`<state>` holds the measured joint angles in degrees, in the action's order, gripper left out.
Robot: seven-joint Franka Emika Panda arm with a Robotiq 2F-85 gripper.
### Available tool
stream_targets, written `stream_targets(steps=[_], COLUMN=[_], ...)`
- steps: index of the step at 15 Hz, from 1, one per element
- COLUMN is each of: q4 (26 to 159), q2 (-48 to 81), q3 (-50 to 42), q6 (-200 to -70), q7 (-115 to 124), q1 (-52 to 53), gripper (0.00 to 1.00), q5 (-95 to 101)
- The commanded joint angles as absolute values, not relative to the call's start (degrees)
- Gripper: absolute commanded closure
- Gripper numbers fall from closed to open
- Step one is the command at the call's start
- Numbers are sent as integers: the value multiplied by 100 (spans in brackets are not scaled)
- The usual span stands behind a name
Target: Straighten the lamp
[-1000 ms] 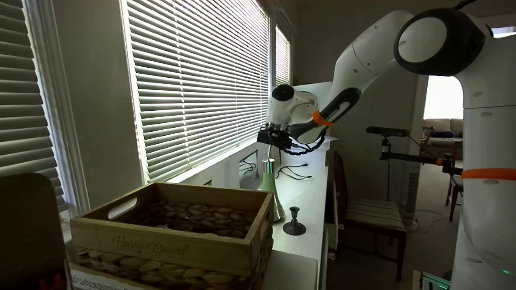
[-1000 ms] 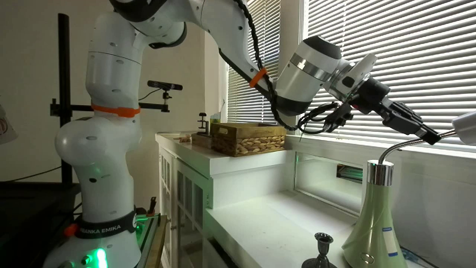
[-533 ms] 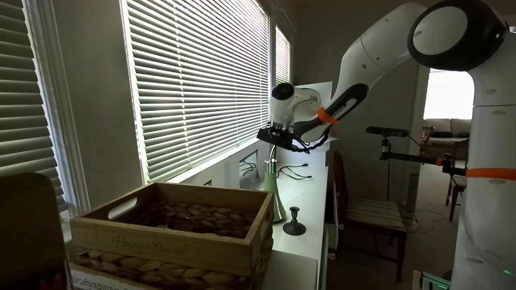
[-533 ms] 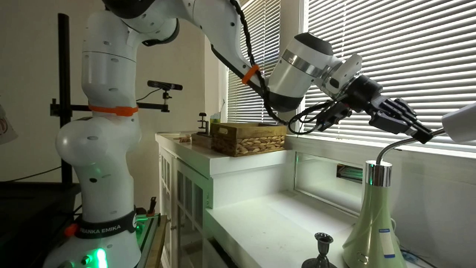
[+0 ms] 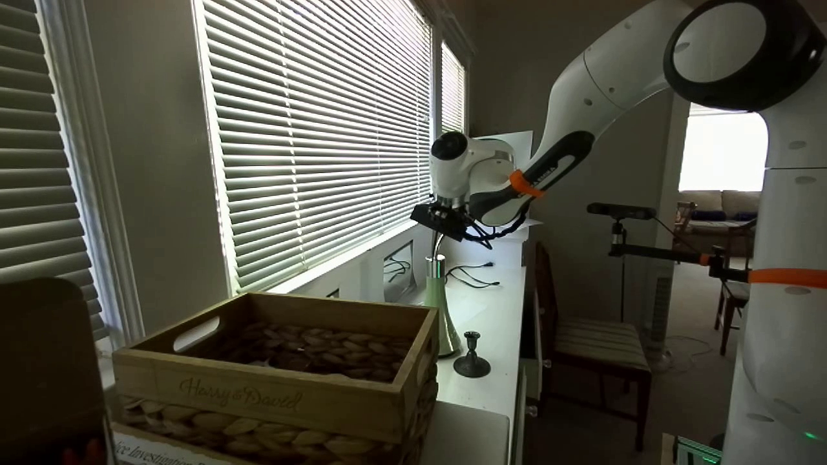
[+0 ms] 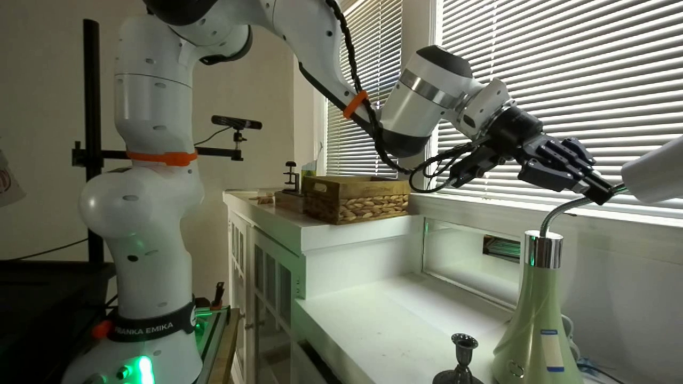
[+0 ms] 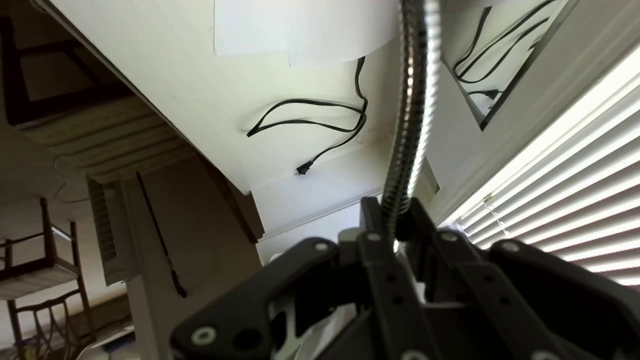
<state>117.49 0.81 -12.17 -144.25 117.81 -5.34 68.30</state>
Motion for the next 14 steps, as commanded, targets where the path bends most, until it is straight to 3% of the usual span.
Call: stream_targets(steps=[1,14], q4=[11798,11821], q2=[-161,-178], q3=[-1026,-784], q6=[-14201,-13713], q7=[12036,12159], q1=[-609,-577], gripper=[96,96], q5=[7322,9085])
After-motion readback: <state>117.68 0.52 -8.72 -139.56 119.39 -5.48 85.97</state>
